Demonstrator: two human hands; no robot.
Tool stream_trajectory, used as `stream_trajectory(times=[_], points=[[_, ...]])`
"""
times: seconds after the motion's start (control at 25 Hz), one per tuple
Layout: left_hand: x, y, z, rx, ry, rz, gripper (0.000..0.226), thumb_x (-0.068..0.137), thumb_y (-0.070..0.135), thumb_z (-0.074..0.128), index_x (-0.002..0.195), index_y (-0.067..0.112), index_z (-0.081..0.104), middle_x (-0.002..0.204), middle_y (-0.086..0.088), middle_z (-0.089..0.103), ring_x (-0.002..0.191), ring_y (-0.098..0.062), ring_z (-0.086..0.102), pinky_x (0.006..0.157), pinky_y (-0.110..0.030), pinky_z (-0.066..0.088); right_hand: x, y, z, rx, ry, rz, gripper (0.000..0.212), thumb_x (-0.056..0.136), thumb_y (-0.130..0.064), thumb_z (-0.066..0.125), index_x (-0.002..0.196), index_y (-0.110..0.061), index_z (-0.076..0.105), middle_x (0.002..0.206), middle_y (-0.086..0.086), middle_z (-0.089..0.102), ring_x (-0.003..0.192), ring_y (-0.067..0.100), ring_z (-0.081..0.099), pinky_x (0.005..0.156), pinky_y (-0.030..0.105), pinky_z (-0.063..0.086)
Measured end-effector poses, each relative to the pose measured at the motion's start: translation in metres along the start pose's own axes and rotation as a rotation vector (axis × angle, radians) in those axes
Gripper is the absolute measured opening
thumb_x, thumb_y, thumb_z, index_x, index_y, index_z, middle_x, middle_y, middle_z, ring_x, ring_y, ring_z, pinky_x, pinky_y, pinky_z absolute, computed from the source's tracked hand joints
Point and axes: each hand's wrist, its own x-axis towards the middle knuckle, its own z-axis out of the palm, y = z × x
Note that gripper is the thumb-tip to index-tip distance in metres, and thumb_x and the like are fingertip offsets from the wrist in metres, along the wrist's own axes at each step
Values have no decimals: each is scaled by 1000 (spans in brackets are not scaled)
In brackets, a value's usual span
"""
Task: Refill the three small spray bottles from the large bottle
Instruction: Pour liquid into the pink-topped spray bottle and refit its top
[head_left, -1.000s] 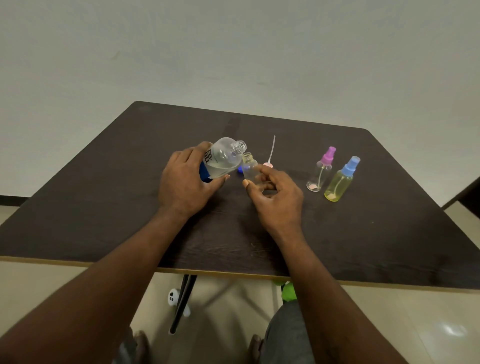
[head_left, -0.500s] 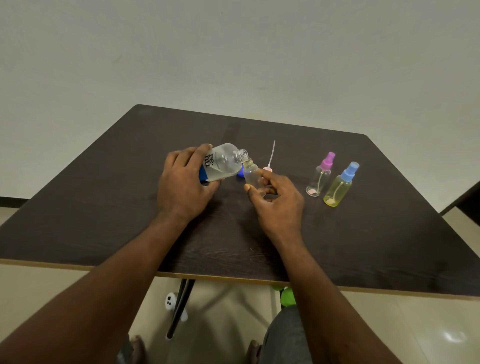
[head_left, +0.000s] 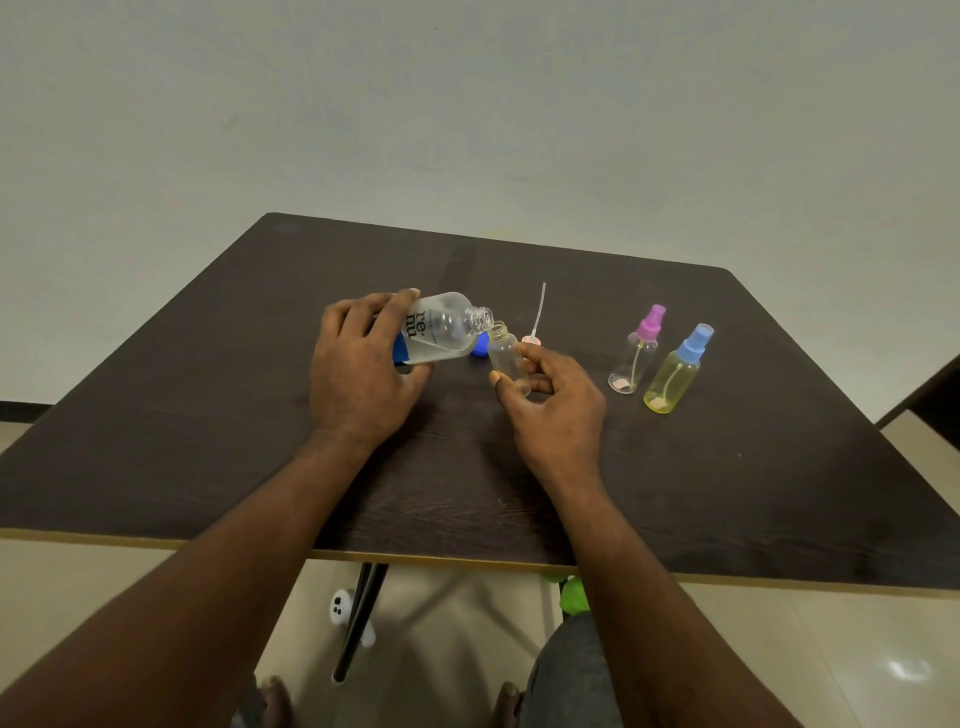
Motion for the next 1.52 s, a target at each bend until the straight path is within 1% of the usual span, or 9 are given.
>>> stream_trajectory(times=[0.08,0.2,0.48,0.76,1.0,1.2,1.28,1.4,1.52], points=[[0,1,-1,7,-7,0,76,78,32,87,147,23,56,135,-3,61,124,-28,47,93,-38,52,0,0,0,6,-6,14,42,82,-23,88,123,-24,75,104,-10,69,84,6,69,85,34,62],[0,1,-1,15,-9,-3,77,77,31,87,147,23,56,135,-4,61,124,-29,47,93,-41,53,-1,1,0,3,-6,25,43,82,-23,89,122,-26,75,104,-10,69,83,4,69,85,33,62],[-1,-2,1,29,12,20,78,76,27,87,147,24,56,136,-3,61,124,-31,46,94,-42,53,-1,3,3,23,-13,60,42,80,-22,89,120,-25,76,104,-11,73,81,4,71,82,31,63],[-1,-4,4,50,60,84,76,76,21,87,147,22,57,136,-4,60,123,-33,47,95,-43,52,0,7,6,24,-44,95,39,80,-22,88,117,-25,76,100,-10,76,77,3,73,79,34,64],[-1,-5,6,56,96,116,73,77,18,85,146,20,58,137,-4,61,123,-35,48,97,-46,50,-1,9,7,41,-49,110,40,79,-22,89,117,-25,77,97,-13,77,77,2,73,77,26,63],[-2,-4,5,67,107,112,74,77,18,86,146,20,58,139,-5,60,126,-36,47,98,-48,51,0,7,7,28,-64,110,39,79,-21,89,116,-23,77,90,-18,73,77,3,73,78,27,63],[-2,-3,4,75,114,121,73,79,18,85,146,20,58,139,-5,60,127,-36,47,99,-49,50,-1,6,6,24,-71,101,38,79,-22,90,115,-23,78,89,-20,72,80,0,73,79,22,62],[-2,-3,3,89,112,130,72,80,19,84,147,20,57,140,-6,59,129,-36,46,100,-50,50,-1,6,4,1,-87,93,39,79,-22,90,116,-22,78,84,-29,67,83,-9,70,78,10,55],[-2,-1,2,99,120,130,70,81,20,83,147,19,58,140,-7,60,129,-37,46,101,-51,50,0,5,4,-2,-100,91,38,79,-20,90,115,-21,78,81,-32,64,82,-10,69,79,9,54]])
